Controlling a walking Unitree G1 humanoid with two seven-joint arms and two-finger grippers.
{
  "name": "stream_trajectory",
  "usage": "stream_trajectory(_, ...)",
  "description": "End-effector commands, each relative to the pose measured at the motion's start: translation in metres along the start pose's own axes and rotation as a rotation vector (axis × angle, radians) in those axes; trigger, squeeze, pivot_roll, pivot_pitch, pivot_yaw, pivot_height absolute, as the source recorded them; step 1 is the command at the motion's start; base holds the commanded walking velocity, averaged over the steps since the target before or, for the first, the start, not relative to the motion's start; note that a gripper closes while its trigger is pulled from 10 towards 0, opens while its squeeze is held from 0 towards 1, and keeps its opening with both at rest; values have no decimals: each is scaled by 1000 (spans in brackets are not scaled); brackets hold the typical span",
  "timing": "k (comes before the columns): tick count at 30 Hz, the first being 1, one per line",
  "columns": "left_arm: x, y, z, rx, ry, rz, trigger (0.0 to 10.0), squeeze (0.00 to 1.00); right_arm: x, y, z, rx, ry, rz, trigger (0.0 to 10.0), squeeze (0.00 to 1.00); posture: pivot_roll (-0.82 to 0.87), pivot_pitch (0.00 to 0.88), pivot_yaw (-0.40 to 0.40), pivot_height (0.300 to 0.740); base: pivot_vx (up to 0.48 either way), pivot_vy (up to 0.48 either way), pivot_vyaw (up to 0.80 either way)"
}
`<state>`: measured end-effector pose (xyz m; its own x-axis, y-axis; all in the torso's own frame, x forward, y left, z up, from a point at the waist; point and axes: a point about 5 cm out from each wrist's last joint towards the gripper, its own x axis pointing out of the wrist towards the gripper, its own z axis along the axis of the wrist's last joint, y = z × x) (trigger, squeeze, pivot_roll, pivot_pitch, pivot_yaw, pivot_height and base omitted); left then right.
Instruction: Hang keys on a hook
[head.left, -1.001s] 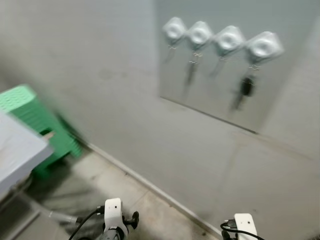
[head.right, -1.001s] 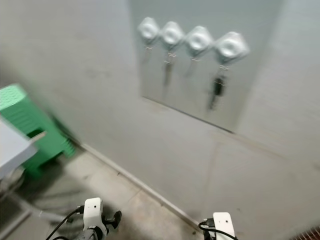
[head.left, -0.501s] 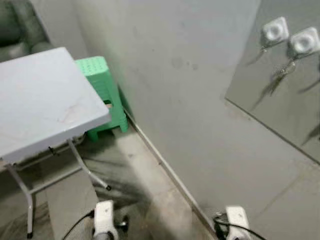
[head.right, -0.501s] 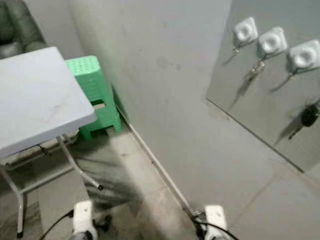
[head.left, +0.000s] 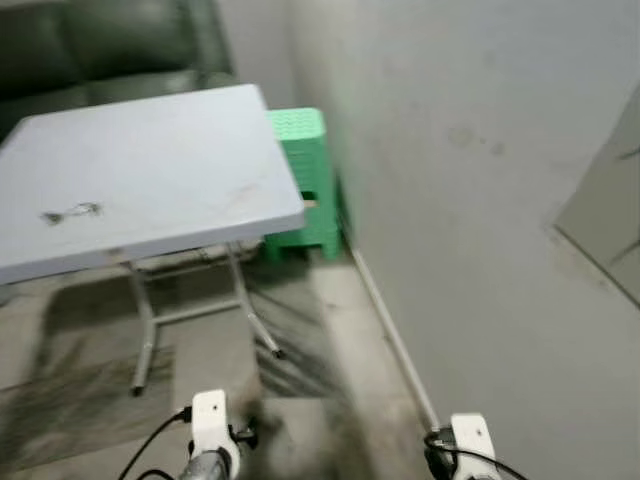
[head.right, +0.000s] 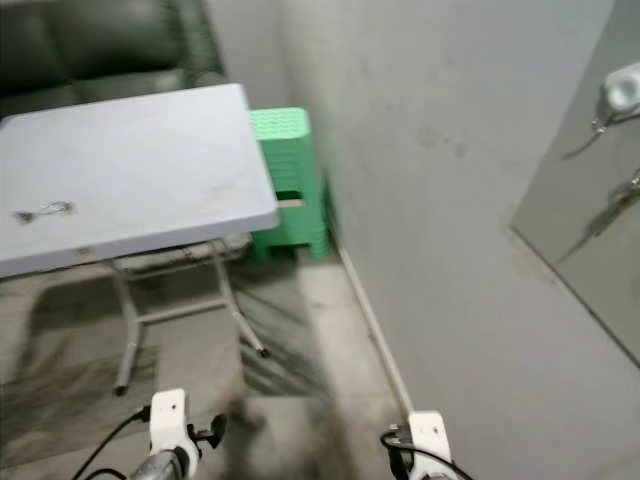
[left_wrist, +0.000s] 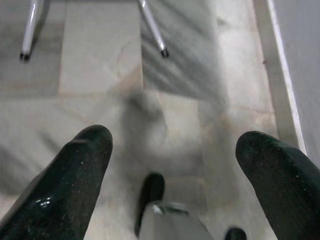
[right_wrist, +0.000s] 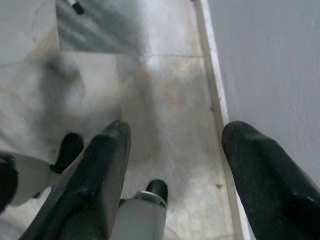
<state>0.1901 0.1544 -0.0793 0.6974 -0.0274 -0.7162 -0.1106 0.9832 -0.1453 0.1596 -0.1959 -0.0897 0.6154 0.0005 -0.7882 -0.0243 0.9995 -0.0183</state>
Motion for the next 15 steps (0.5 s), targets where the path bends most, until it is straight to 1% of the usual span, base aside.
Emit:
stream_trajectory(1,-1,6,-1,1,9,16,10000,0,1,2,4,4,-8,5,10000,0,-24,0,2,740,0,0,800)
stream_trajectory(9,-1,6,-1,-8,10,21,10000,0,2,1,5,9,-13,4,10000,0,-21,0,-1,740,0,0,800)
stream_trajectory(12,-1,6,-1,-12,11,22,10000,0,1,1,5,51,-18,5,10000,0,-20,0,-2,740,0,0,0)
stream_trajectory(15,-1,6,-2,-16,13,23,10000,0,2,1,5,43,-19,3,10000,0,-21,0,-2,740,0,0,0)
